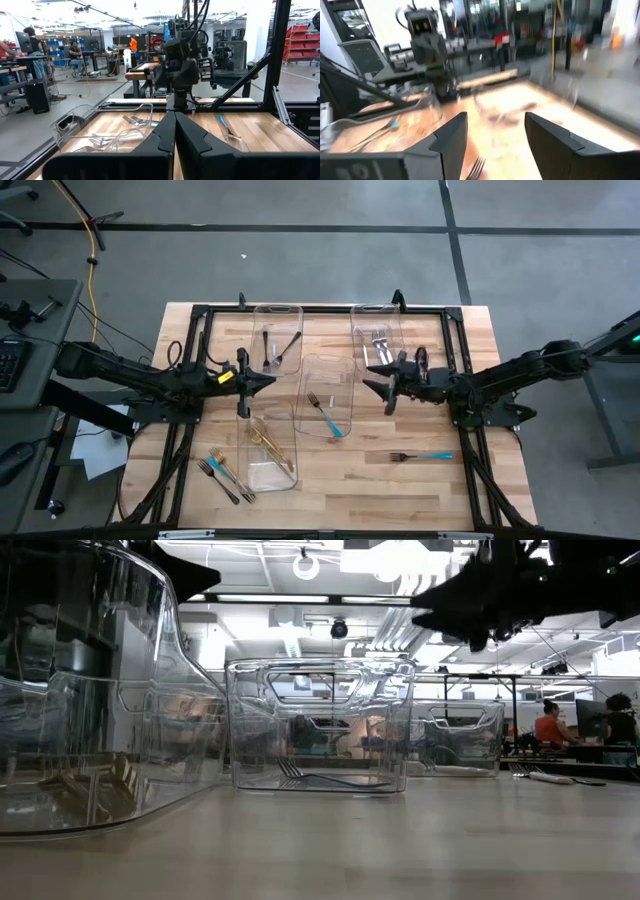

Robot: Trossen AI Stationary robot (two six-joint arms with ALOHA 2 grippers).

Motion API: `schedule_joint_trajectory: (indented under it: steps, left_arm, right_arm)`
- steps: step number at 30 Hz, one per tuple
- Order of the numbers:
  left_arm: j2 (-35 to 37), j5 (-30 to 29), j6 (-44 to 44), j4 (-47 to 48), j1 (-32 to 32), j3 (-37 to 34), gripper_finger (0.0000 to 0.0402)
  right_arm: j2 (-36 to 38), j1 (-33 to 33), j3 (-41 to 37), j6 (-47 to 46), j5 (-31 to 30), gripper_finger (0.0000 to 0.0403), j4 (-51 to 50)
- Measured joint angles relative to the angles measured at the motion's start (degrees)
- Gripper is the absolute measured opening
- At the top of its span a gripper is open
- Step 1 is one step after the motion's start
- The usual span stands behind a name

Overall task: Sort silverware by color (type)
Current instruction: Put the white fork into the top right transparent bin

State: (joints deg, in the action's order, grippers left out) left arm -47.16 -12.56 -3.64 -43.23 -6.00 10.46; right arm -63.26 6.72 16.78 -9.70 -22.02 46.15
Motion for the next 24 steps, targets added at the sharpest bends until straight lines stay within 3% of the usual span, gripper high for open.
schedule_joint_trajectory:
  steps: [7,11,16,21,24]
  left_arm:
    - [0.0,0.0,0.0,0.0,0.0,0.0,0.0001]
    - [0.0,0.0,0.0,0.0,0.0,0.0,0.0001]
    - [0.0,0.0,0.0,0.0,0.0,0.0,0.0001]
    - [0.0,0.0,0.4,0.2,0.0,0.0,0.0001]
    - [0.0,0.0,0.4,0.4,0.0,0.0,0.0001]
  right_arm:
    - [4.9,0.3,8.9,-15.1,7.7,0.0195,-25.3]
    - [4.0,3.8,16.7,-17.9,7.8,0.0195,-43.7]
    - [1.5,9.6,23.8,-32.5,0.6,0.0195,-68.1]
    - [0.2,15.6,25.0,-58.6,-10.7,0.0195,-87.6]
    - [-0.4,18.4,23.2,-74.5,-14.4,0.0195,-95.8]
